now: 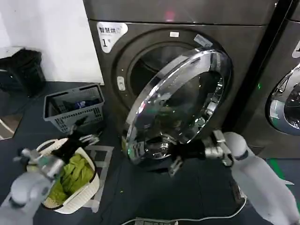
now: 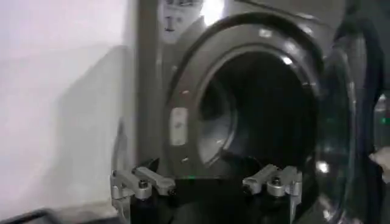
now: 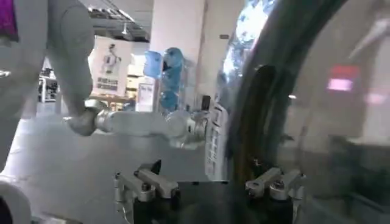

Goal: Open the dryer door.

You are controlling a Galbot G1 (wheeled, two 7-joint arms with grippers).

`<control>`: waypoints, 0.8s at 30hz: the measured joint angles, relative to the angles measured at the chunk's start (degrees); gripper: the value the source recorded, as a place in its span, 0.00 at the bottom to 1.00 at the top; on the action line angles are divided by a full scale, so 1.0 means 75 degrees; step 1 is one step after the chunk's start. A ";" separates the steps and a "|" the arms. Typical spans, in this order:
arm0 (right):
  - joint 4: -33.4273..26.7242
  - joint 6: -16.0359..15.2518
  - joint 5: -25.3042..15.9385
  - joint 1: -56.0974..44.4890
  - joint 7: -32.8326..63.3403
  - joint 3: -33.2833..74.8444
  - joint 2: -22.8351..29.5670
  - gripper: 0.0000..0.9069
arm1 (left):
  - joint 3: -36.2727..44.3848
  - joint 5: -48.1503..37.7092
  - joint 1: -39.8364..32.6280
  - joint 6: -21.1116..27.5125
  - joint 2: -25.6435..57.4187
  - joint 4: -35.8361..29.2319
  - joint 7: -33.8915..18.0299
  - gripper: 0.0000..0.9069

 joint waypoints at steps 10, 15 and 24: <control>-0.0780 0.0049 -0.0716 -0.1251 -0.0122 0.2807 -0.0736 1.00 | 0.2474 -0.0361 -0.2311 0.0183 0.0361 0.0881 0.0728 1.00; -0.1266 -0.0096 -0.0901 -0.1737 0.1049 0.4482 -0.0705 1.00 | 0.3482 -0.0546 -0.3065 0.0346 0.0248 0.1067 0.1005 1.00; -0.0971 -0.0330 -0.1386 -0.3028 0.4320 0.7303 -0.0089 1.00 | 0.4642 -0.0659 -0.3860 0.0513 0.0138 0.0979 0.1398 1.00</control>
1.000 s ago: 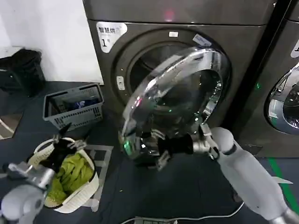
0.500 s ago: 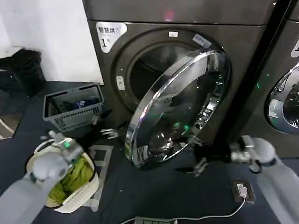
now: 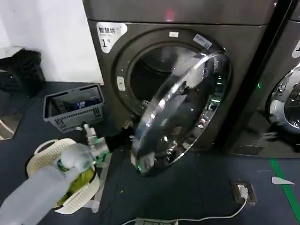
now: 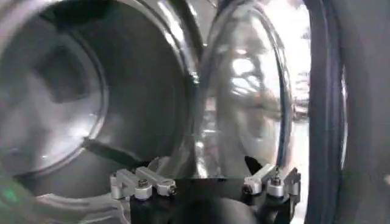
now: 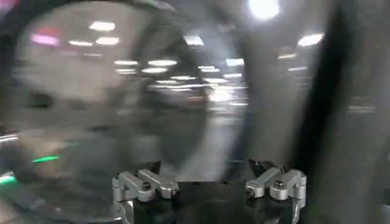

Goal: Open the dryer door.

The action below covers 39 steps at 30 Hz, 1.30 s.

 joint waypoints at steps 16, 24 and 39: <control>0.1129 -0.1205 -0.1161 -0.2143 0.4467 0.4117 0.1430 1.00 | 0.2210 0.0237 -0.1150 0.0151 -0.0636 -0.0260 -0.0242 1.00; 0.1200 -0.1443 -0.1199 -0.2315 0.5488 0.5330 0.1644 1.00 | 0.3388 0.0338 -0.2063 0.0070 -0.1580 0.0270 -0.0400 1.00; 0.1703 -0.1302 -0.0977 -0.2794 0.5558 0.6729 0.2226 1.00 | 0.4337 0.1287 -0.3031 -0.0228 -0.3715 0.1809 -0.1085 1.00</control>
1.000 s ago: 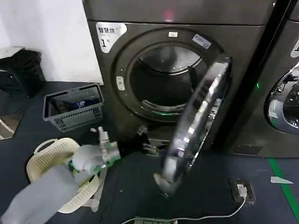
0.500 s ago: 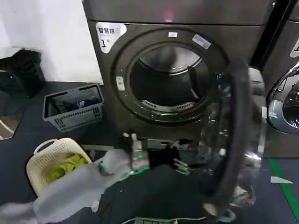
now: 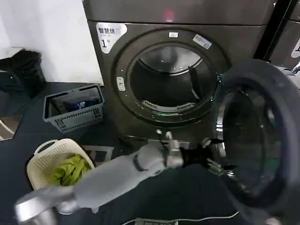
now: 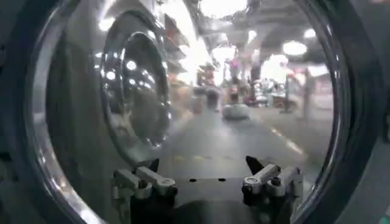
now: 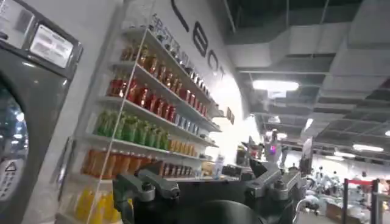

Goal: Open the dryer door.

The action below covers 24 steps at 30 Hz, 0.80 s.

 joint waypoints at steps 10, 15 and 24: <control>0.0162 -0.0038 0.0013 -0.0183 -0.0020 0.0389 0.0172 1.00 | 0.0096 0.0350 -0.0366 -0.0158 -0.1539 0.1186 -0.0254 1.00; 0.0148 -0.0038 0.0012 -0.0176 -0.0020 0.0510 0.0166 1.00 | 0.0177 0.0369 -0.0468 -0.0261 -0.2092 0.1662 -0.0289 1.00; 0.0027 0.0023 0.0003 -0.0194 -0.0018 0.0672 0.0110 1.00 | 0.0123 0.0886 -0.0633 -0.0530 -0.2676 0.2523 -0.0581 1.00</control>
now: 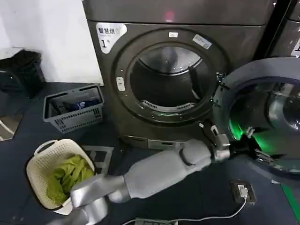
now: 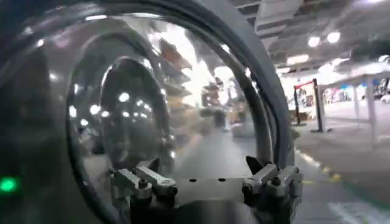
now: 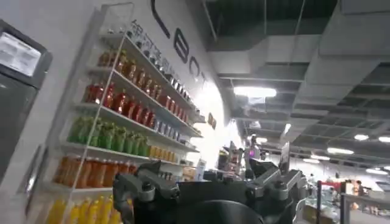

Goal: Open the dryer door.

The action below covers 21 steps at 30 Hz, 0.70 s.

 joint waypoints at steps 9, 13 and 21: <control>-0.0037 0.0026 0.0009 -0.0097 -0.0046 0.0088 -0.0078 1.00 | -0.0019 0.0139 -0.0016 0.0026 0.0001 0.0325 -0.0009 1.00; -0.0038 0.0029 0.0014 -0.0105 -0.0066 0.0092 -0.0093 1.00 | 0.0081 0.0212 -0.0016 -0.0404 0.0001 0.0252 -0.0069 1.00; -0.0041 0.0046 0.0001 -0.0064 -0.0124 0.0046 -0.0122 1.00 | 0.0481 -0.0576 -0.0030 -0.2145 0.0000 -0.0343 -0.0076 1.00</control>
